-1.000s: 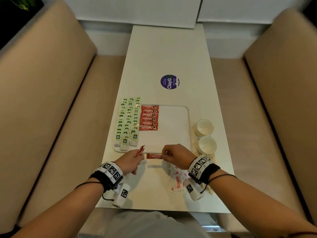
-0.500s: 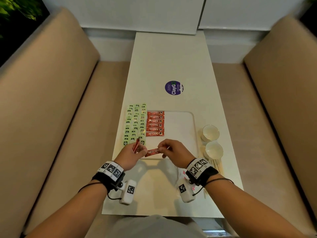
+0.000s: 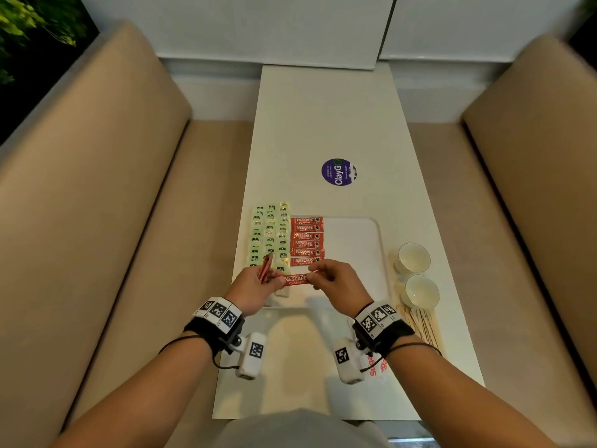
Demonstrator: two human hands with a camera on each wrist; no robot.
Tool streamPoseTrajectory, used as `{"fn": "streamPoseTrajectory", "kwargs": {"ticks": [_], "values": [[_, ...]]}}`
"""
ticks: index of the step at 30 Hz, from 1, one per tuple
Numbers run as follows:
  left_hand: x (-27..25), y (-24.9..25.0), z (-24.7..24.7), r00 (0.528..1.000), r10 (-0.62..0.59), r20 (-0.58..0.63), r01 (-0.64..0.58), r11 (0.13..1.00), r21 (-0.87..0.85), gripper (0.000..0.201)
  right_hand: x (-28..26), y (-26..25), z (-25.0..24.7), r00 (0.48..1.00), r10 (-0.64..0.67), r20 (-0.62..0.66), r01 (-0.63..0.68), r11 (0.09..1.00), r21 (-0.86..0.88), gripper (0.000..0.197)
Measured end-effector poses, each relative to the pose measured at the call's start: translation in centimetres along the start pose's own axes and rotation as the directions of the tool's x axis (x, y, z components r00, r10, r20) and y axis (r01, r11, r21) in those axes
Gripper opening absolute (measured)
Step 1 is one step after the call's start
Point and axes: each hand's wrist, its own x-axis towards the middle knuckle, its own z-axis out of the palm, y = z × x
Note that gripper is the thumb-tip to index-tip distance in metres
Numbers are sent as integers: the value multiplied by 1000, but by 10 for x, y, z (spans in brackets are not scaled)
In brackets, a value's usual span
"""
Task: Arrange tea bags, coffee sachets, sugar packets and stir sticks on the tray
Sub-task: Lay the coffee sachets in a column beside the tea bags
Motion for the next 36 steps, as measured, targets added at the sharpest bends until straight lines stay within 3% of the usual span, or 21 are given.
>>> {"fn": "streamPoseTrajectory", "kwargs": {"ticks": [11, 15, 19, 25, 31, 36], "values": [[18, 5, -2, 997, 60, 44, -64, 992, 107, 7, 7, 11, -1, 977, 197, -85, -194, 980, 48, 14], [22, 6, -2, 997, 66, 47, -71, 989, 128, 7, 13, 17, -2, 975, 210, -67, -207, 977, 44, 14], [26, 4, -8, 999, -34, -3, 34, 993, 111, 17, 21, 24, -13, 970, 221, -106, -220, 975, 21, 13], [34, -3, -12, 972, -233, 41, 237, 957, -166, 21, 41, 50, -26, 928, 345, -137, -358, 930, -80, 19], [34, -5, -12, 967, -235, 99, 253, 934, -254, 22, 56, 58, -14, 903, 397, -161, -425, 882, -206, 25], [34, -6, -11, 963, -246, 107, 265, 934, -239, 23, 65, 55, -8, 892, 405, -199, -444, 868, -225, 18]]}}
